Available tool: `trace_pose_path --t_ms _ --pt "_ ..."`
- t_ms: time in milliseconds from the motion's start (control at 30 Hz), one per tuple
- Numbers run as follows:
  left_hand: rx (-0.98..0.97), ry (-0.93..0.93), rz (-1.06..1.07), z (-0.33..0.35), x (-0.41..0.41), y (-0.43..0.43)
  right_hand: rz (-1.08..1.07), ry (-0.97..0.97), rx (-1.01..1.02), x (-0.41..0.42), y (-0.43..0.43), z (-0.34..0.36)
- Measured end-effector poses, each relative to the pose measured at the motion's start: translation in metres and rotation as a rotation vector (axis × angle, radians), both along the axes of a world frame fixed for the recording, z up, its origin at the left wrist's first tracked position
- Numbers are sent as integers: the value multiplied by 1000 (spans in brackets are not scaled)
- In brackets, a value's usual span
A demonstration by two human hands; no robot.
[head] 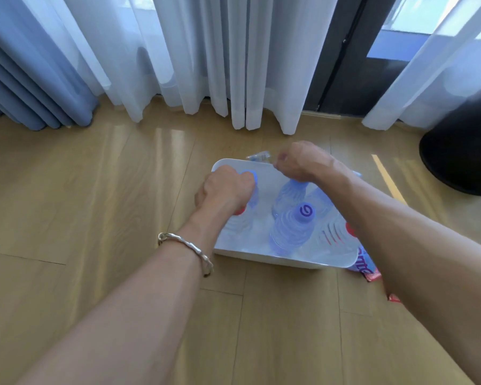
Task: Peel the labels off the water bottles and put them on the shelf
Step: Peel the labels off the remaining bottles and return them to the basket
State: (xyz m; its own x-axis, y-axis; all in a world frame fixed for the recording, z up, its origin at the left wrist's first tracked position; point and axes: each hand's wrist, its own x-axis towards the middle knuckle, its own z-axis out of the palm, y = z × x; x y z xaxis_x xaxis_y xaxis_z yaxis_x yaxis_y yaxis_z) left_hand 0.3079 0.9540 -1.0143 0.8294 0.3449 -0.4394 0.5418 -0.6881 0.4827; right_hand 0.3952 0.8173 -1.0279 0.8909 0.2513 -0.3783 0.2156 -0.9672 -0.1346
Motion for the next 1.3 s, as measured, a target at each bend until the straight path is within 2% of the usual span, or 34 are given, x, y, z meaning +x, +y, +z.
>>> trace_pose_path --t_ms 267,467,1033,1200,1300 --pt "93 -128 -35 7 8 -5 -184 -134 288 -25 -35 27" --pt "103 -204 -96 10 14 -8 -208 -100 341 -35 -53 29" --pt "60 -145 -273 19 29 -34 -246 -80 494 -29 -57 29" --pt "-22 -225 -258 30 33 -40 -242 -90 587 -30 -49 30" --pt "6 -279 -274 34 31 -42 -256 -117 633 -35 -47 33"
